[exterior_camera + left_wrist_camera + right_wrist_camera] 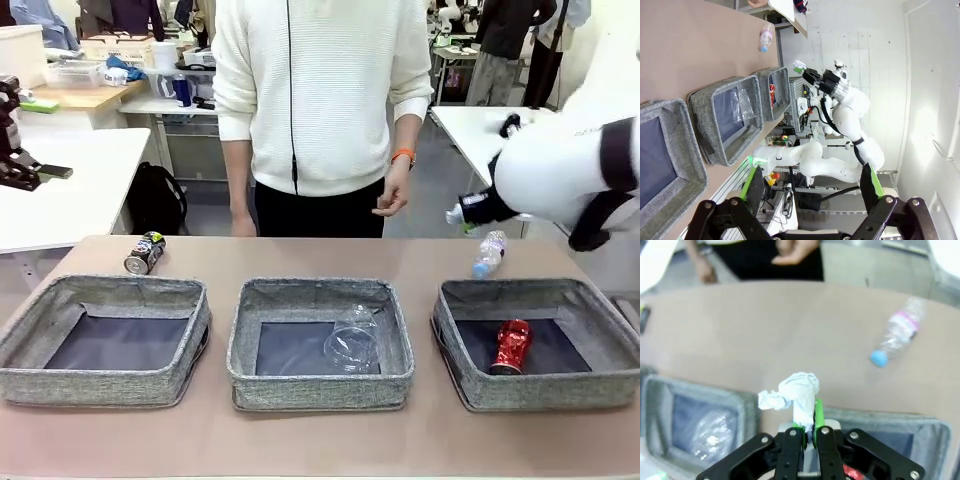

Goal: Sort the waste into the appropriate baskets.
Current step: Pick up the waste item pointed out by the person.

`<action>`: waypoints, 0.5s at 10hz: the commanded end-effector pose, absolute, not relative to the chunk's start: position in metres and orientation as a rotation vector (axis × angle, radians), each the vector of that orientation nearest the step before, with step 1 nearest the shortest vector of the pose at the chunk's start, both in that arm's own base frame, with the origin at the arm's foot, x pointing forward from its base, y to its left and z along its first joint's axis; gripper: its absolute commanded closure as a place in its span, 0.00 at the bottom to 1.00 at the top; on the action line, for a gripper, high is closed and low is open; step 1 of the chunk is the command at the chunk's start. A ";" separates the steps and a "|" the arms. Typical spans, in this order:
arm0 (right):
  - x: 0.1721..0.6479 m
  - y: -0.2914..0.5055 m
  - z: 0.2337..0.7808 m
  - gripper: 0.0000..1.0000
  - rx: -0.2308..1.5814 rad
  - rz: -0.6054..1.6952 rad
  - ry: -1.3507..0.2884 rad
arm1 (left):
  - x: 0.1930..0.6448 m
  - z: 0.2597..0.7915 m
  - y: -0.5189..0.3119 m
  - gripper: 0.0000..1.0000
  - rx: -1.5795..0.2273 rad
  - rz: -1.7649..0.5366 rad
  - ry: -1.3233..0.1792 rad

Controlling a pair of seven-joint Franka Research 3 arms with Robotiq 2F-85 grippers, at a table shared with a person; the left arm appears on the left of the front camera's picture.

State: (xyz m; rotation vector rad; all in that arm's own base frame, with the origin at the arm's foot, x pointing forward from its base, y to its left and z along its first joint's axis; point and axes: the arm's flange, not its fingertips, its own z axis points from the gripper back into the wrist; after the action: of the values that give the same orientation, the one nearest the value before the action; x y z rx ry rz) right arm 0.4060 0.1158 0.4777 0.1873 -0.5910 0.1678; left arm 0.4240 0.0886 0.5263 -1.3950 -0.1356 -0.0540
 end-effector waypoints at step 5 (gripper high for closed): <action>0.404 0.145 0.476 0.93 0.252 0.260 -0.551 | 0.422 0.527 0.089 0.00 -1.394 -0.071 -0.138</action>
State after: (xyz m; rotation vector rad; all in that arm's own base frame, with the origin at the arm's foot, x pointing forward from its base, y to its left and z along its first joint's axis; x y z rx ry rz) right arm 0.3990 0.1315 0.4771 0.2184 -0.5489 0.2180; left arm 0.4242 0.0887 0.5259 -1.3952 -0.1347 -0.0534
